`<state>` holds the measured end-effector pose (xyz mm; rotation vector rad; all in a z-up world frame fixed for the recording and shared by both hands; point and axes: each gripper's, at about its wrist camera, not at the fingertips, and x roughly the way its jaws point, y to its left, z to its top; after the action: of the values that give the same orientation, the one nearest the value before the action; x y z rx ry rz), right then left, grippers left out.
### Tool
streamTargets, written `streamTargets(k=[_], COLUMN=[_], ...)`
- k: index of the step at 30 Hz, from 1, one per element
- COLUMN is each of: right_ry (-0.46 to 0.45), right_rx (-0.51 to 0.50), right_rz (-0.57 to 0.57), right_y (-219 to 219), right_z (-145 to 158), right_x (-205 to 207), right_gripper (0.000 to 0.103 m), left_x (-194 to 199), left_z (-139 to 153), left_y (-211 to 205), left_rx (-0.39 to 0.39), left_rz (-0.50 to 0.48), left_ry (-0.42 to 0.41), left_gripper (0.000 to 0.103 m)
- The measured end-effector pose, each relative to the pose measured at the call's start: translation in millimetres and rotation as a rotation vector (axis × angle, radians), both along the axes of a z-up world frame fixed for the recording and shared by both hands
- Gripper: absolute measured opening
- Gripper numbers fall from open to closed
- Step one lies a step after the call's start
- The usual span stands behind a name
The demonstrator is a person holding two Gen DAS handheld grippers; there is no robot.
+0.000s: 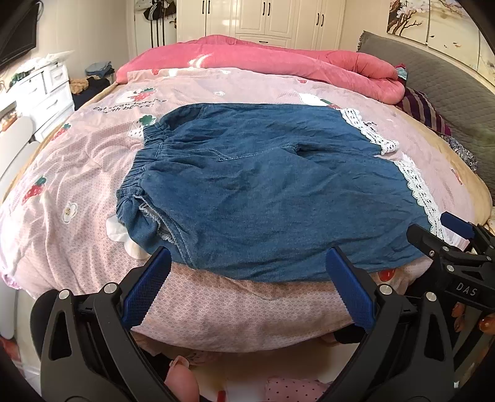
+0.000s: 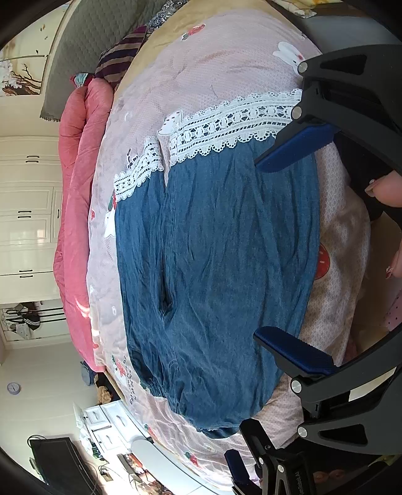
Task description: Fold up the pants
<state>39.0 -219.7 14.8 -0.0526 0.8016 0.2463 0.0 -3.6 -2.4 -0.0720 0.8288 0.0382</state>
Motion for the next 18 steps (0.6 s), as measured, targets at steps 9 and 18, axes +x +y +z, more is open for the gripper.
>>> streamTargets(k=[9,18], right_ry=[0.000,-0.001], right_rx=[-0.003,-0.001], right_rz=[0.000,0.003], right_y=[1.4,1.7], right_z=[0.2,0.4], right_x=[-0.3,-1.1], right_gripper=[0.099,0.099], left_x=[0.3,-0.9], left_z=[2.7,3.4], left_y=[0.7,0.4], left_rx=[-0.001,-0.003], left_rz=[-0.001,-0.002], left_ry=[0.003,0.003], left_gripper=[0.094,0.094])
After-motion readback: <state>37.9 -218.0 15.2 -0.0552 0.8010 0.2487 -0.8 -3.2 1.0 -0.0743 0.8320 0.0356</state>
